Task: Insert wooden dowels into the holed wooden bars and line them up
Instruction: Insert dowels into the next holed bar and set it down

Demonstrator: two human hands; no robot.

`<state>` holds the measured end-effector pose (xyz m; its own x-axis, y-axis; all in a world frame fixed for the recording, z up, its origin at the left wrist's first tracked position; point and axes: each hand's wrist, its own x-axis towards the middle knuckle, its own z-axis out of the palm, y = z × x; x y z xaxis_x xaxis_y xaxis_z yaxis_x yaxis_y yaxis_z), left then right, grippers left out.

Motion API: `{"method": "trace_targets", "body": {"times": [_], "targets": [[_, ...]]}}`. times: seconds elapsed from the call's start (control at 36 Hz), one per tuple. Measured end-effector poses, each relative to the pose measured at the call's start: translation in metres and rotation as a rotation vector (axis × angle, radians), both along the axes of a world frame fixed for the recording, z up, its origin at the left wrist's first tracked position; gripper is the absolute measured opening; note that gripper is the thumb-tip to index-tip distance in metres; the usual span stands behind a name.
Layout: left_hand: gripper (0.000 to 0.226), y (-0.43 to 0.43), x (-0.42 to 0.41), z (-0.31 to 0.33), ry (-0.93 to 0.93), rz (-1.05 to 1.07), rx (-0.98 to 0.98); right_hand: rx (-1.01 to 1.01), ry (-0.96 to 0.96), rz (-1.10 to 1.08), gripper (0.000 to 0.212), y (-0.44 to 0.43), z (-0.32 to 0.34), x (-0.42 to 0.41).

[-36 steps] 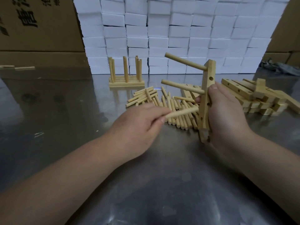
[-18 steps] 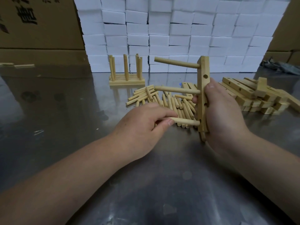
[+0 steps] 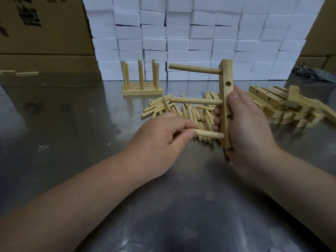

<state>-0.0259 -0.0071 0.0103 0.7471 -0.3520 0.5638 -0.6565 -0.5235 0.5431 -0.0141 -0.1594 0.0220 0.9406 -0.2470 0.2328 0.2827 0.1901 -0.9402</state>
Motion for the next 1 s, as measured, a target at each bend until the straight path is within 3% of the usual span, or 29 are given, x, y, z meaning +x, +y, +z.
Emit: {"method": "trace_targets", "body": {"times": [0.17, 0.42, 0.67, 0.78, 0.89, 1.0], "targets": [[0.016, 0.001, -0.001, 0.000, 0.048, -0.030, -0.015, 0.070, -0.009, 0.033, 0.034, 0.000, 0.001, -0.003], [0.017, 0.000, -0.002, 0.002, 0.086, -0.062, -0.028, 0.086, -0.072, 0.052, 0.036, 0.000, 0.000, -0.003], [0.023, -0.001, -0.001, 0.001, 0.002, -0.059, 0.018, 0.106, -0.121, 0.081, 0.029, 0.001, 0.001, -0.007], [0.024, -0.003, -0.004, 0.002, 0.042, -0.070, 0.022, 0.111, -0.127, 0.093, 0.034, 0.002, 0.002, -0.011], [0.011, -0.003, -0.006, 0.002, 0.107, -0.077, 0.009, 0.092, -0.150, 0.112, 0.030, 0.003, 0.002, -0.015], [0.018, -0.004, -0.007, 0.004, 0.158, -0.071, 0.012, 0.093, -0.149, 0.106, 0.030, 0.003, 0.001, -0.014]]}}
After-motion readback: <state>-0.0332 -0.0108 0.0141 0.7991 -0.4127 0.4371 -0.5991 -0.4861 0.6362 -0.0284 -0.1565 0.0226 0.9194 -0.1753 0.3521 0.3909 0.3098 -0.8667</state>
